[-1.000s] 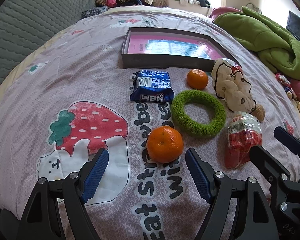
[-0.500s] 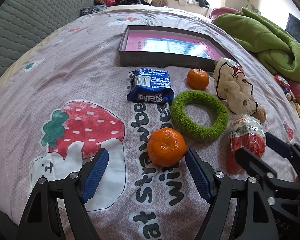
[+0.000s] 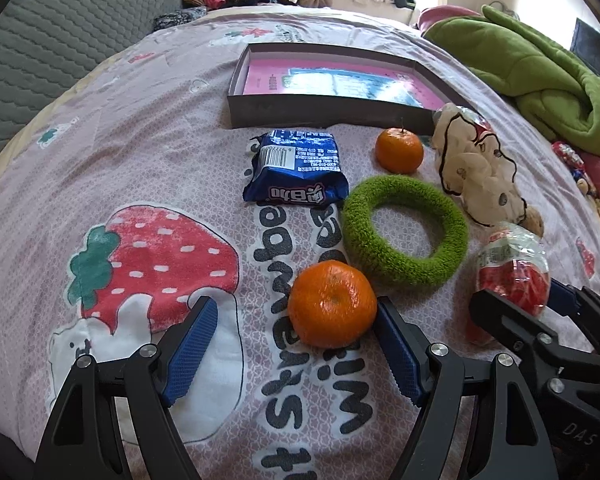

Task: Organize objects
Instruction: 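Grasp the clear egg toy with the right gripper while the left gripper grasps the mandarin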

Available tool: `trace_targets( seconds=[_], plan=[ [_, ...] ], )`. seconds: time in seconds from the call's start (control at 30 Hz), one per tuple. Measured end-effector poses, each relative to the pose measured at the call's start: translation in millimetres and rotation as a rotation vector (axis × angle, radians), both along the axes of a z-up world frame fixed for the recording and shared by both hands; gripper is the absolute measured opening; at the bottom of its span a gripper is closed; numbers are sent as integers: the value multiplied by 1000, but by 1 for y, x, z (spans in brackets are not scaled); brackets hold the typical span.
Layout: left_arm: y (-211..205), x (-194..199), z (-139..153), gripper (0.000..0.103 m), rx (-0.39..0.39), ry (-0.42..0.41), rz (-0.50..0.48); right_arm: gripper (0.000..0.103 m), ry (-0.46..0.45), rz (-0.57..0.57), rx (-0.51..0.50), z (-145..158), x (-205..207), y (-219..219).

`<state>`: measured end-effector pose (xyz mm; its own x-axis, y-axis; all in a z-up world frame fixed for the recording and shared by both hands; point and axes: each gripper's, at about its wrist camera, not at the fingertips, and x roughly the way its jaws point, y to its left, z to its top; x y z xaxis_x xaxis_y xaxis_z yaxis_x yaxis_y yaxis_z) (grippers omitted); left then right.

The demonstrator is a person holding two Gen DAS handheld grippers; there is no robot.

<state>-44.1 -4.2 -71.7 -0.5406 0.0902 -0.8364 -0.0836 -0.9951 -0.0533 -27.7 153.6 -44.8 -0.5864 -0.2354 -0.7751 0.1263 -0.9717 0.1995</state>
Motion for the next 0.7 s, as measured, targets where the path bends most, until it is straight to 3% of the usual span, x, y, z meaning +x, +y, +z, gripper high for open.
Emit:
trace_targets(
  seconds=[0.37, 0.57, 0.7],
  plan=[
    [-1, -4, -2, 76, 16, 19, -17, 57, 16, 25, -11, -1, -4, -3],
    [1, -1, -1, 63, 32, 31, -34, 57, 30, 33, -17, -1, -2, -3],
    [2, 2, 0, 45, 67, 33, -58, 57, 41, 42, -22, 1, 1, -2]
  ],
)
